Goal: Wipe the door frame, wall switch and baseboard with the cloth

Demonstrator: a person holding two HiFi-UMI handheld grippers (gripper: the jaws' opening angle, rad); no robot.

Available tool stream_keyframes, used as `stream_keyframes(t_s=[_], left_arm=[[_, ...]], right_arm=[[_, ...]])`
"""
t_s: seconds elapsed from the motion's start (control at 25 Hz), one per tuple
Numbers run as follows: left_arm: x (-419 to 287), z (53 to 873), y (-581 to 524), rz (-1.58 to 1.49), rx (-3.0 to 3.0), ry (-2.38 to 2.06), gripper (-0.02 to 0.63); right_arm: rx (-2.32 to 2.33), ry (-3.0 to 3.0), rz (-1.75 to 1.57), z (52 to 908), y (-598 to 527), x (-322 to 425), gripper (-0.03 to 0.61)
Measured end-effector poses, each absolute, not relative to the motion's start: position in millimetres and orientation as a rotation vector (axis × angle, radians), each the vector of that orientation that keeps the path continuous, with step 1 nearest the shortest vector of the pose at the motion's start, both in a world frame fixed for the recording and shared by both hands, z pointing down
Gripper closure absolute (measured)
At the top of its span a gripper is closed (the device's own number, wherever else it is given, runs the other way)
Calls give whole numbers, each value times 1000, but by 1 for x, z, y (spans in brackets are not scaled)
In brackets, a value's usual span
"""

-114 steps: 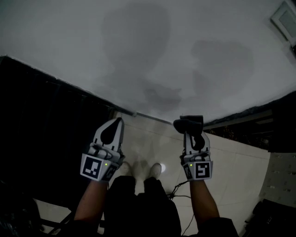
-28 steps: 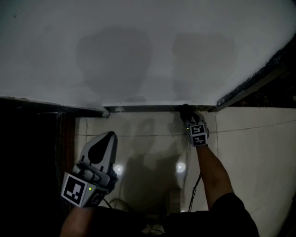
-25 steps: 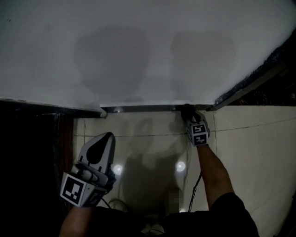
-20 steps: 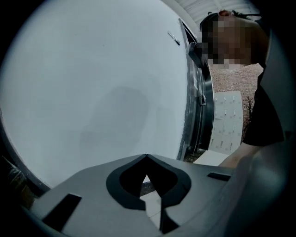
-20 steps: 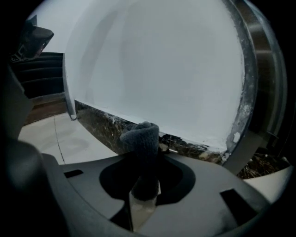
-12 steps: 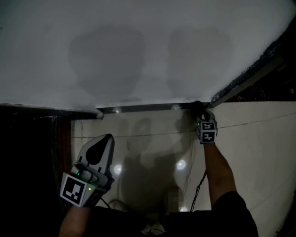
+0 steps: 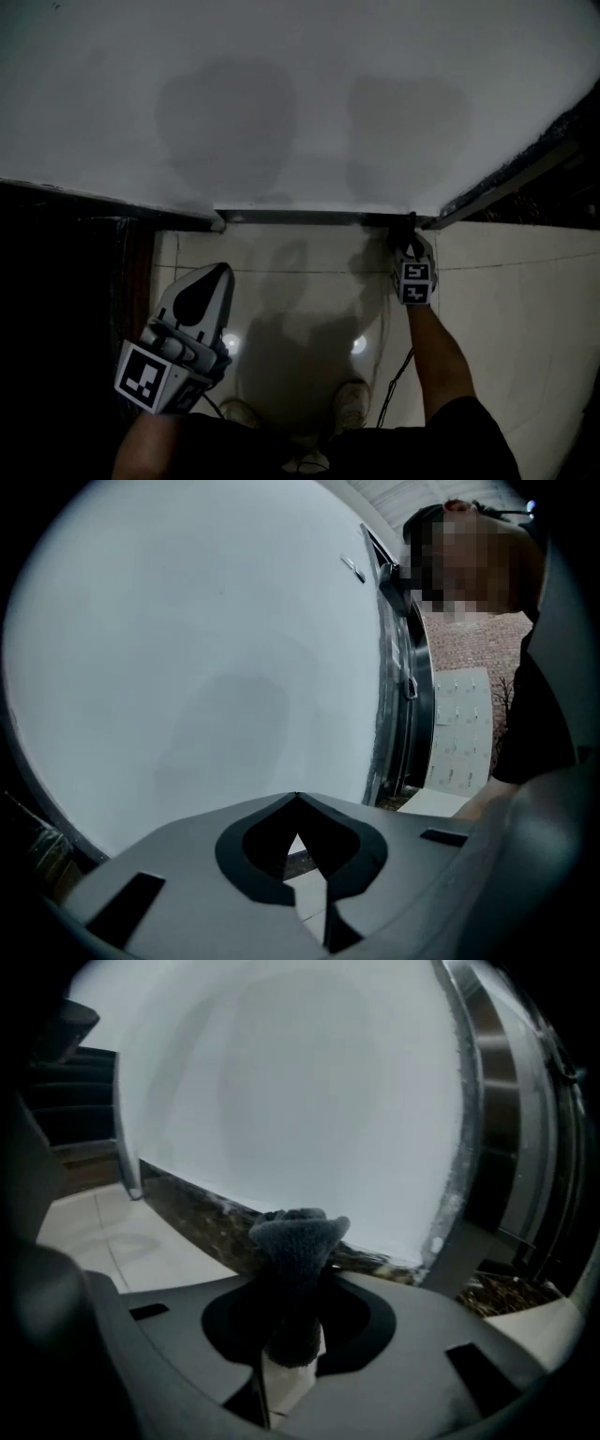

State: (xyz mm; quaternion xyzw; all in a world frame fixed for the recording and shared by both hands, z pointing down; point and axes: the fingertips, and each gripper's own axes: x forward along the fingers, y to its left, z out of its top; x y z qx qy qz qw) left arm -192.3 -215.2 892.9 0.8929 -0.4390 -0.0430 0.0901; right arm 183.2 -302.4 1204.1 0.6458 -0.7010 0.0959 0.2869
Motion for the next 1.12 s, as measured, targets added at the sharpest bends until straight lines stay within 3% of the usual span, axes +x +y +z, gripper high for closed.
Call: stream_keyframes(t_s=[0.4, 0.64, 0.84, 1.12], left_arm=[[-219, 887, -193, -125, 2642, -1275, 623], [-262, 883, -184, -92, 2598, -1392, 623], [-286, 888, -178, -2, 2594, -1457, 623], [-307, 888, -172, -1, 2536, -1513, 623]], right_arm=[[999, -2425, -13, 1182, -280, -101, 488], [791, -2523, 3, 1184, -295, -221, 488], [741, -2496, 0, 1198, -314, -280, 488], [929, -2445, 120, 1222, -345, -264, 488]])
